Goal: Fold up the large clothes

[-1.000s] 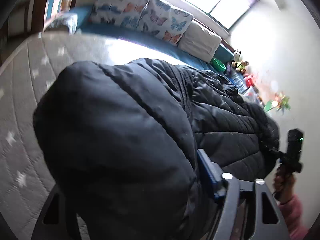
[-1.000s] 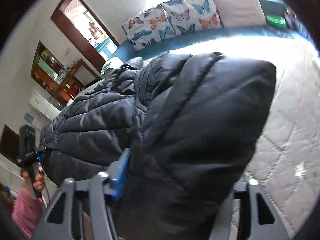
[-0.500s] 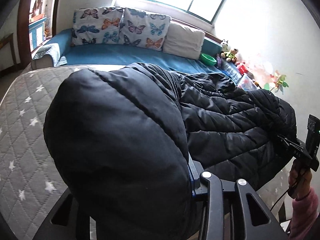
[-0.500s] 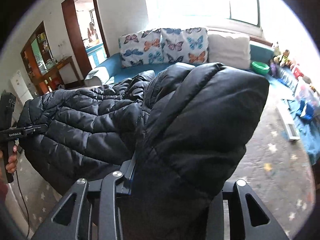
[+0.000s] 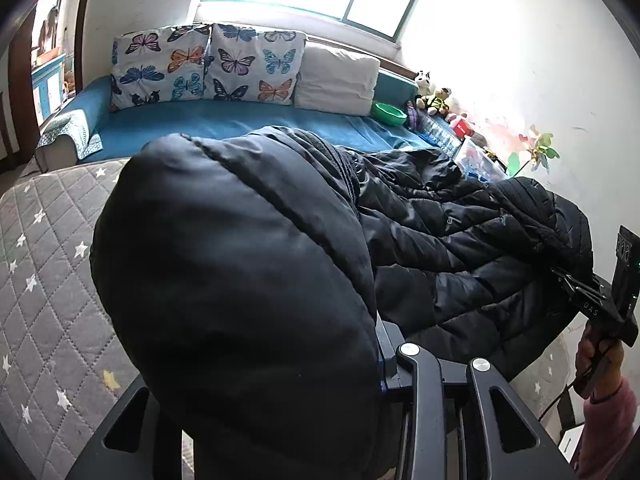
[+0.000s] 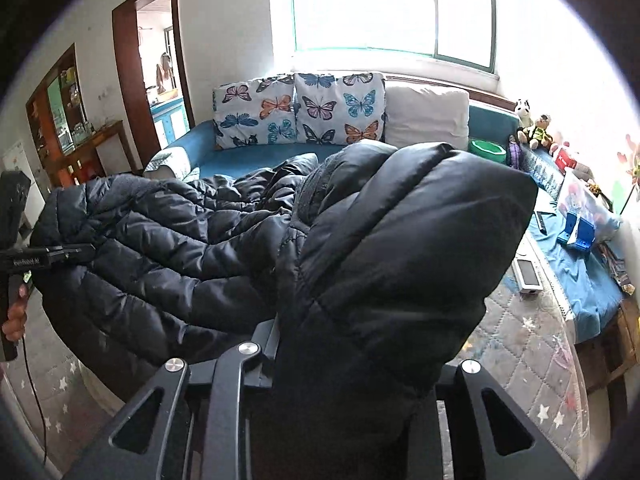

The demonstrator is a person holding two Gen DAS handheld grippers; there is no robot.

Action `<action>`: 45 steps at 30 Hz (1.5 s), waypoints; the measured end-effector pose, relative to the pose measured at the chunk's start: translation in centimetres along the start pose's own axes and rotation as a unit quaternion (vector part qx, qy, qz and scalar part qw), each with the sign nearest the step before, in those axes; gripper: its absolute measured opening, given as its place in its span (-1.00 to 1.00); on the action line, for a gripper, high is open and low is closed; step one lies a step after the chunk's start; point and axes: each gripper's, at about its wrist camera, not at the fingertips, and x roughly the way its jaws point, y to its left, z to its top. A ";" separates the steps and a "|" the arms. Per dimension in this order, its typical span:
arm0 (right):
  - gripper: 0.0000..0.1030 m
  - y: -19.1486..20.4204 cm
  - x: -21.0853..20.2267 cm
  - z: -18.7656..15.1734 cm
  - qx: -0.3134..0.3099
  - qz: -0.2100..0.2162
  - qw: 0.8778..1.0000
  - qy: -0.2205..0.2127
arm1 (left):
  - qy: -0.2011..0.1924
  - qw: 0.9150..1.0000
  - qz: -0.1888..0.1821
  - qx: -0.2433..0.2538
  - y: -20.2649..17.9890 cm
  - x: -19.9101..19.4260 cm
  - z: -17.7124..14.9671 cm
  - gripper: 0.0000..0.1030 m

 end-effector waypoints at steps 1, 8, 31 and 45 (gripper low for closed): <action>-0.41 -0.2 0.1 -0.1 0.005 0.001 1.000 0.001 | 0.002 1.000 -0.001 0.000 -0.2 0.3 0.0 -0.21; 0.01 -2.8 3.0 -0.9 0.057 0.031 0.996 0.057 | 0.048 0.998 -0.017 -0.046 3.2 2.6 -0.8 0.06; 0.71 -8.0 11.4 -2.5 0.209 0.209 0.941 0.161 | 0.117 0.966 -0.128 -0.190 12.3 10.7 -1.6 0.68; -0.31 -8.7 0.6 1.1 0.157 0.125 0.979 0.037 | 0.033 0.991 -0.104 -0.079 2.5 6.3 4.7 -0.03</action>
